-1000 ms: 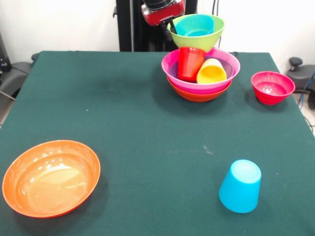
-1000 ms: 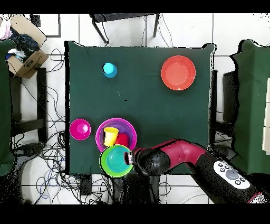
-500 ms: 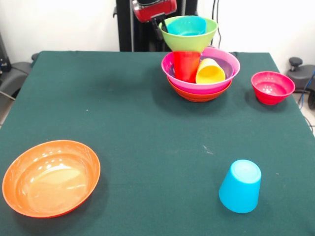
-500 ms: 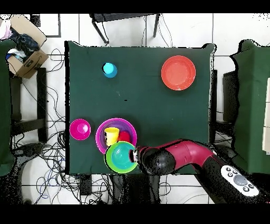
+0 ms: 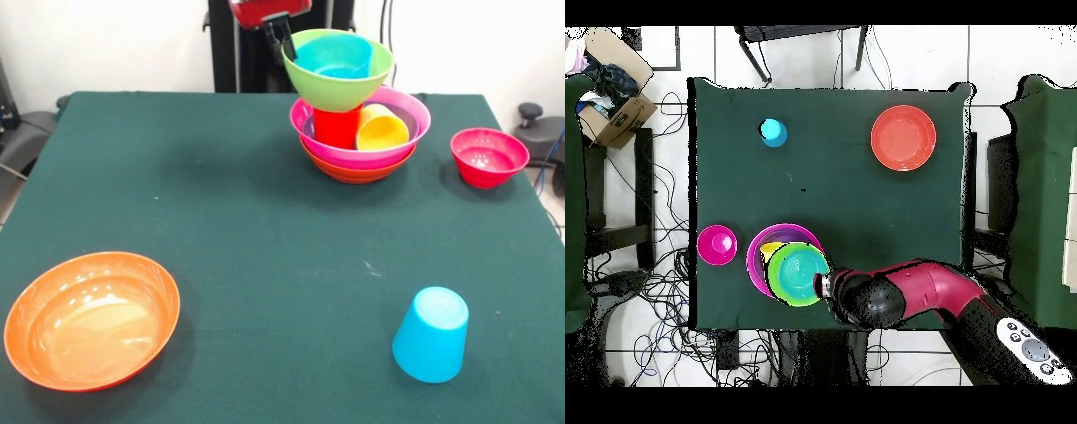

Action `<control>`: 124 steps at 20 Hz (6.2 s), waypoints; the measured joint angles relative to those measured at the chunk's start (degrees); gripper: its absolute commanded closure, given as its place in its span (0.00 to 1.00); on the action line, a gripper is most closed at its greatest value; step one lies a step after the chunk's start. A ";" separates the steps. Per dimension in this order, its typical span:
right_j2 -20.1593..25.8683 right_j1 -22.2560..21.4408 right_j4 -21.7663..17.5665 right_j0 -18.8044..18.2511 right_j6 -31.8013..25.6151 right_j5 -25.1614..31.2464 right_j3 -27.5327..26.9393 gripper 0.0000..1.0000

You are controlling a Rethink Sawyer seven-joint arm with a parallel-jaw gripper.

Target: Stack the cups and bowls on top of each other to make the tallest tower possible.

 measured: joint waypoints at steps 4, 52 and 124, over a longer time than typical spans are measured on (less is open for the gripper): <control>0.42 -0.87 0.90 0.01 0.00 0.01 0.00 1.00; -0.54 3.40 1.24 2.72 0.00 0.00 -0.80 1.00; -2.17 4.54 -0.93 0.63 0.00 0.03 -2.54 1.00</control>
